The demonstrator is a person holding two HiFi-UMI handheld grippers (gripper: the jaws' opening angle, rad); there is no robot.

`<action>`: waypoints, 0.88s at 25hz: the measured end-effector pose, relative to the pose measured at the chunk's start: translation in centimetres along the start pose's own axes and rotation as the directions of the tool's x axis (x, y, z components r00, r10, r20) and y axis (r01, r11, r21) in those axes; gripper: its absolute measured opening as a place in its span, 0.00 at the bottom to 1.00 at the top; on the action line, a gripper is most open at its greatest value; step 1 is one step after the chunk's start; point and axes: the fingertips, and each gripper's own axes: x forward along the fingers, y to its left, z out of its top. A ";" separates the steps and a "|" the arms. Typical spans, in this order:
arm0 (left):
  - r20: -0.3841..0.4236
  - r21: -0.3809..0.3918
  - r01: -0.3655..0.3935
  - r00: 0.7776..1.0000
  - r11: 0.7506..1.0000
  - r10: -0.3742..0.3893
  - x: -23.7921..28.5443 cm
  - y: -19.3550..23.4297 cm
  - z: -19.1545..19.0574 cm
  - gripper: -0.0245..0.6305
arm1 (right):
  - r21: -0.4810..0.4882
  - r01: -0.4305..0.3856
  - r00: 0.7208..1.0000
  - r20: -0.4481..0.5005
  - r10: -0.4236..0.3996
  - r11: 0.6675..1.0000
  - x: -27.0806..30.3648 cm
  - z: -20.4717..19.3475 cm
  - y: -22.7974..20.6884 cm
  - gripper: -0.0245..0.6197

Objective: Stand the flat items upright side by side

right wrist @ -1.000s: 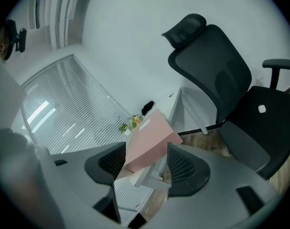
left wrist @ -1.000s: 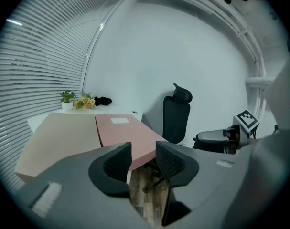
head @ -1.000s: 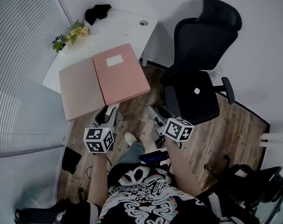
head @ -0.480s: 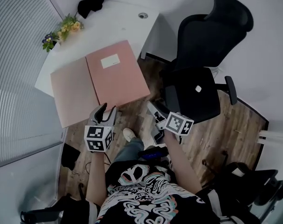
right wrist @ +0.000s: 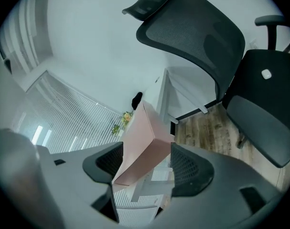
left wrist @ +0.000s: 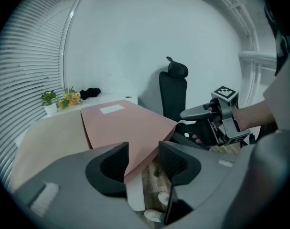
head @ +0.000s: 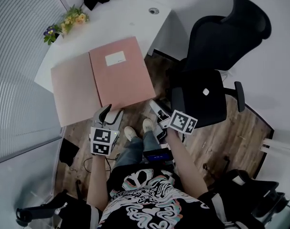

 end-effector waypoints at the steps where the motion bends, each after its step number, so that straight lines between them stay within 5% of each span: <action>1: -0.011 0.010 -0.006 1.000 1.000 0.006 0.2 0.0 -0.1 0.33 | 0.007 -0.002 1.000 -0.006 0.002 1.000 0.3 0.1 -0.2 0.50; 13: -0.167 0.143 -0.018 0.985 0.989 0.042 2.0 -1.0 -2.2 0.37 | 0.105 0.001 0.998 -0.058 0.005 0.994 2.1 0.2 -3.1 0.52; 22: -0.229 0.302 -0.106 0.957 0.948 0.180 2.5 -0.3 -2.7 0.38 | 0.135 -0.015 0.998 -0.060 0.023 0.991 3.2 0.3 -3.9 0.55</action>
